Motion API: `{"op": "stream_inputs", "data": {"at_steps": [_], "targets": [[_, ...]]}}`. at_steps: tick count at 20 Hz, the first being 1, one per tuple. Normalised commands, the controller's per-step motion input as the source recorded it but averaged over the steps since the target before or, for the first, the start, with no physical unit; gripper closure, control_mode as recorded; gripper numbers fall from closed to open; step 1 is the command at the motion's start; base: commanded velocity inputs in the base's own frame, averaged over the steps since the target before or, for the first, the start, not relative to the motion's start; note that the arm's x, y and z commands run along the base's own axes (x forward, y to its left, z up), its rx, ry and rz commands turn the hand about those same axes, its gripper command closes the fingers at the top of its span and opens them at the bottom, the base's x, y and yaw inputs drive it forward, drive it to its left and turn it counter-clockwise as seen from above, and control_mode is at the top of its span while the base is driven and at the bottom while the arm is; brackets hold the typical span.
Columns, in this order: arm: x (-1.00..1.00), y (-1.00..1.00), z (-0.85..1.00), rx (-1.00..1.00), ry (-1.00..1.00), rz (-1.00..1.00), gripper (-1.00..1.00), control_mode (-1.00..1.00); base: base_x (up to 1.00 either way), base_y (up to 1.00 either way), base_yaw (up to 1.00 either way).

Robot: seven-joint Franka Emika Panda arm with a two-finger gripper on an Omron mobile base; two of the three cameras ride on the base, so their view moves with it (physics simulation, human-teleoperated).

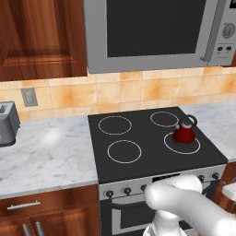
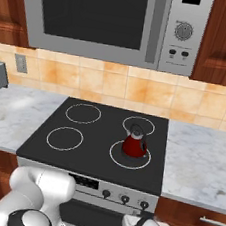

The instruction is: The kettle is done boiling. Turn off the stove, then wait for 300 timesteps before moving the kettle to the dining table.

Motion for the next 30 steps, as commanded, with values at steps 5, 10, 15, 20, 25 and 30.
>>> {"op": "stream_inputs", "data": {"at_steps": [5, 10, 15, 20, 25, 30], "targets": [[-0.03, 0.01, 0.39, -0.19, -0.10, 0.00, -1.00, -1.00, 0.00, 0.00, 0.00], [-0.05, 0.01, 0.43, -0.22, -0.12, 0.00, -1.00, -1.00, 0.00, 0.00, 0.00], [-0.06, 0.01, 0.50, -0.22, -0.13, 0.00, -1.00, -1.00, 0.00, 0.00, 0.00], [-0.01, 0.06, 0.52, -0.24, -0.14, 0.00, -1.00, -1.00, 0.00, 0.00, 0.00], [0.00, 0.11, 0.49, -0.26, -0.09, 0.00, -1.00, -1.00, 0.00, 0.00, 0.00], [0.01, 0.10, 0.45, -0.27, -0.06, 0.00, -1.00, -1.00, 0.00, 0.00, 0.00]]}}
